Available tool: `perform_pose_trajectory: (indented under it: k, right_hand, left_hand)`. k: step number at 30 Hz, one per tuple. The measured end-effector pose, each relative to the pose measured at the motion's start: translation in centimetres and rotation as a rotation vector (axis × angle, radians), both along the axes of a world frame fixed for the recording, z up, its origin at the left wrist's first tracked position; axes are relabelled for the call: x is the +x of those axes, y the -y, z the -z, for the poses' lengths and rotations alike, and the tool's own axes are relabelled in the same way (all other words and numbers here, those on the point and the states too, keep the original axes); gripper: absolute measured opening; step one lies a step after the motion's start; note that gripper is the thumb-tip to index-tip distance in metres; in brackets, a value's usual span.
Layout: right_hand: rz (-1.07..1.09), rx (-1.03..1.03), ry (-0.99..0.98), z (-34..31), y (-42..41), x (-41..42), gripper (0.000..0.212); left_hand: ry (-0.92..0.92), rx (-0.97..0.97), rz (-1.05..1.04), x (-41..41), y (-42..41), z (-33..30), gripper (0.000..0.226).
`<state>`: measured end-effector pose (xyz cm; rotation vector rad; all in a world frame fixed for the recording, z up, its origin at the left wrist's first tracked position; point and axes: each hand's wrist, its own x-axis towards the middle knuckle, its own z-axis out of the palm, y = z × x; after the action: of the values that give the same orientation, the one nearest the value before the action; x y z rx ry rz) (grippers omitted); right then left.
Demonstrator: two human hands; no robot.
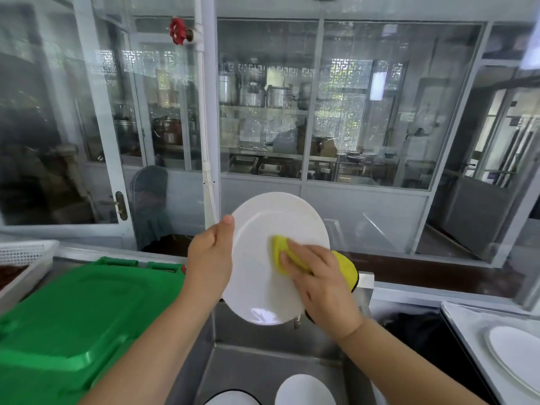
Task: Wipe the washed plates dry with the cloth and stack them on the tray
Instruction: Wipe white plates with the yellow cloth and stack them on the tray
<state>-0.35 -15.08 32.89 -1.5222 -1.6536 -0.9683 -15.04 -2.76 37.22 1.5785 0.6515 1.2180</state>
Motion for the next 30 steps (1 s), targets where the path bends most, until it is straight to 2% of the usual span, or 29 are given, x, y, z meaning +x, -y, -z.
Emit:
perform_pose_trajectory:
  k: [4, 8, 11, 13, 16, 19, 22, 25, 27, 30]
  right_hand:
    - [0.099, 0.088, -0.045, -2.8, -1.3, 0.0, 0.033]
    - [0.040, 0.097, 0.115, -4.5, -2.7, -2.1, 0.033]
    - [0.058, 0.074, 0.114, -5.8, -2.6, -2.1, 0.031]
    - [0.125, 0.068, 0.025, -6.2, -2.1, -1.2, 0.033]
    - [0.228, 0.079, -0.228, -6.0, -1.2, 0.6, 0.038]
    - [0.220, 0.117, -0.585, -4.6, -0.5, 1.7, 0.038]
    - [0.197, 0.177, -0.721, -4.0, 0.1, 2.1, 0.036]
    - [0.219, 0.104, -0.593, -4.6, 1.0, 2.7, 0.036]
    - [0.252, 0.047, -0.442, -5.2, 1.4, 2.7, 0.035]
    - [0.280, 0.007, -0.245, -5.6, 1.6, 2.2, 0.033]
  left_hand:
    - [-0.066, 0.028, 0.023, 1.0, 1.4, 0.6, 0.054]
    - [-0.070, 0.143, 0.053, 1.9, 2.9, 0.5, 0.048]
    - [-0.073, 0.165, 0.079, 1.9, 3.2, 0.8, 0.061]
    - [-0.089, 0.160, 0.080, 1.6, 3.0, 1.0, 0.061]
    - [-0.085, 0.105, 0.011, 1.0, 3.0, 0.8, 0.033]
    - [0.010, 0.097, -0.031, 0.5, 4.0, 0.8, 0.025]
    - [0.029, 0.071, 0.020, 0.4, 4.8, 1.1, 0.016]
    - [-0.133, -0.061, 0.237, 0.1, 3.5, 0.7, 0.010]
    - [-0.296, -0.063, 0.324, 0.1, 2.2, -0.4, 0.024]
    - [-0.397, 0.035, 0.323, 0.7, 1.7, -1.8, 0.024]
